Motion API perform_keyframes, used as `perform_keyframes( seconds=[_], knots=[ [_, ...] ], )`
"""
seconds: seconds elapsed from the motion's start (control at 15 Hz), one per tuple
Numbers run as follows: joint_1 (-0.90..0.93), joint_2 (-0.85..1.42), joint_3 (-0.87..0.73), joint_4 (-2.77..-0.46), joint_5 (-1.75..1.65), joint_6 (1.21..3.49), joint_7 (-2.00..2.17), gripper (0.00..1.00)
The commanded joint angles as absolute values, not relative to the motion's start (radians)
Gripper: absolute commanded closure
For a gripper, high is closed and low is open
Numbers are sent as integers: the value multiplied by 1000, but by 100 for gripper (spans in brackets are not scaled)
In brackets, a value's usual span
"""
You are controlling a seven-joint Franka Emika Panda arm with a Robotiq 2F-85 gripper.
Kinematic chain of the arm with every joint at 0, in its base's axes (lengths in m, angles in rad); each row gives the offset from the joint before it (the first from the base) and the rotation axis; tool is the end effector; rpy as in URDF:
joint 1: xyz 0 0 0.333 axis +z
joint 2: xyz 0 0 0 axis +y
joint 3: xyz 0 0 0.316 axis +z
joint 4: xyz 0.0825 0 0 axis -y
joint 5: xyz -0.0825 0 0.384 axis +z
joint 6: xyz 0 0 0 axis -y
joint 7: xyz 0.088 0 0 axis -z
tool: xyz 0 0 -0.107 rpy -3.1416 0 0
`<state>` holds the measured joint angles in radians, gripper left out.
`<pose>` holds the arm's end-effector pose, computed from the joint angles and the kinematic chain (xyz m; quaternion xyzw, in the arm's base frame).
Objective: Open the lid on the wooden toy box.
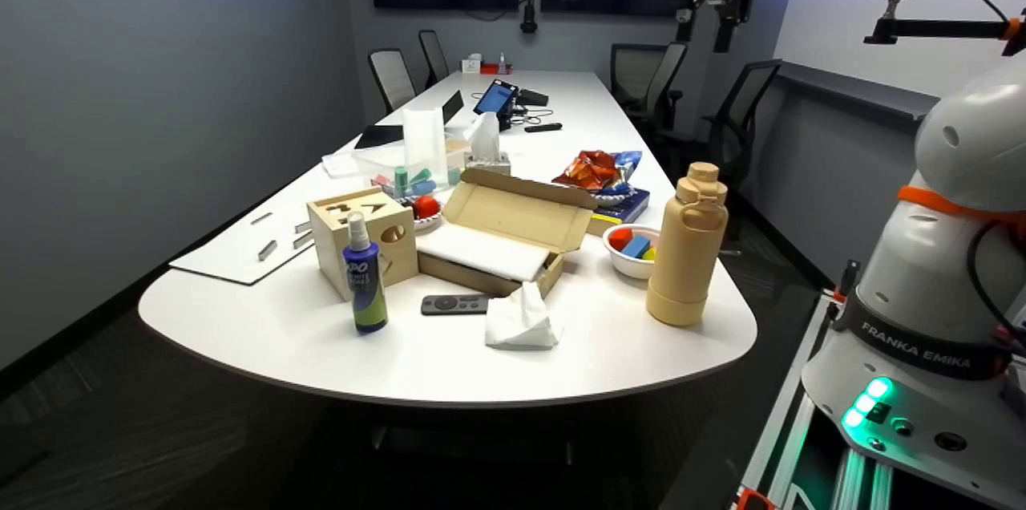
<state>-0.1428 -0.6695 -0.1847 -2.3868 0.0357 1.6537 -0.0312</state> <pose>0.3234 -0.1171 0.5414 -0.9883 0.1278 0.0237 0.0795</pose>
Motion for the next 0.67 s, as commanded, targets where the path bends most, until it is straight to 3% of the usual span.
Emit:
perform_keyframes(
  seconds=[0.0,0.6],
  knots=[
    [-81,-548,-64,-2326,131,1745,97,0],
    [57,-143,243,-2122,124,2091,477,0]
  ],
)
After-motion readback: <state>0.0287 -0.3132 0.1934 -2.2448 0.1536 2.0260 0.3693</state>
